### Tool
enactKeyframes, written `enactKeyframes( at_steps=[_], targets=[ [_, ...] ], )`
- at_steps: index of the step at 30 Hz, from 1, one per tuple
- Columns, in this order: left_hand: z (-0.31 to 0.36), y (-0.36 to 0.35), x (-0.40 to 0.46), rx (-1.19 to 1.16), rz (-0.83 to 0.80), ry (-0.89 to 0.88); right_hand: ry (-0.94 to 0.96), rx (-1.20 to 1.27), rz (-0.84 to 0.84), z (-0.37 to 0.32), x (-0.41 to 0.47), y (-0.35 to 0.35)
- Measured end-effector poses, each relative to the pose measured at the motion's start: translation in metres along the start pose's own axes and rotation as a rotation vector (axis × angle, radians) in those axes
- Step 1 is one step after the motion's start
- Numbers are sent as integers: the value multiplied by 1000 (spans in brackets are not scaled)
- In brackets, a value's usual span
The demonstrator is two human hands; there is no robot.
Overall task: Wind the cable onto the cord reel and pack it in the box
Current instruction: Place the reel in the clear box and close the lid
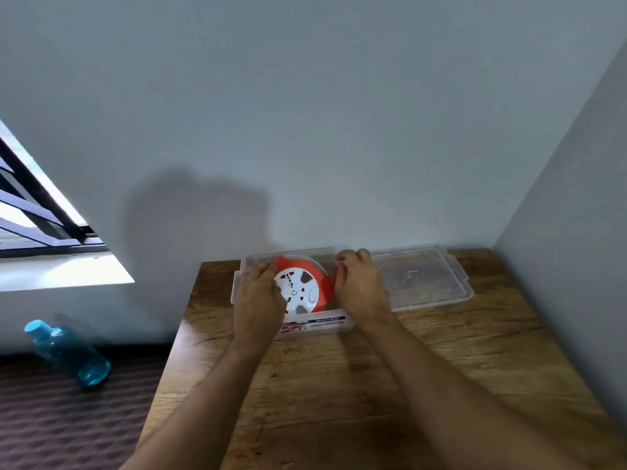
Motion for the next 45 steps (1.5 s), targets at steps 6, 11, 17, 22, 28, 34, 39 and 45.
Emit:
enactKeyframes(
  at_steps=[6, 11, 17, 22, 28, 34, 39, 45],
  targets=[
    [-13, 11, -15, 110, -8, 87, -254, 42, 26, 56, -10, 28],
    [-15, 1, -24, 125, -156, -47, -240, -243, -397, 76, -45, -3],
    [-25, -2, -24, 69, -270, -32, -202, -240, -389, 77, -61, -16],
    [-26, -2, -23, 13, -313, -50, -147, -304, -345, 79, -59, -3],
    [-21, -9, -23, 52, -331, -137, -48, -359, -167, 56, -31, 40],
    [-18, -18, -24, 72, -325, -126, 154, -291, 148, 0, -22, 94],
    [-15, -16, -26, 31, -206, -51, 270, -76, 288, -67, -18, 121],
    [-20, 18, -3, -419, 67, 348, 274, 226, 385, -104, -24, 145]
  ],
)
Point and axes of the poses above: each hand's wrist, its own x-axis towards the middle knuckle, its own y-axis out of the back of the hand, z = x × y, the point moved 6 cm from there along x, towards the middle knuckle, and after that the axes turned 10 degrees about x, right-handed, at the moved point
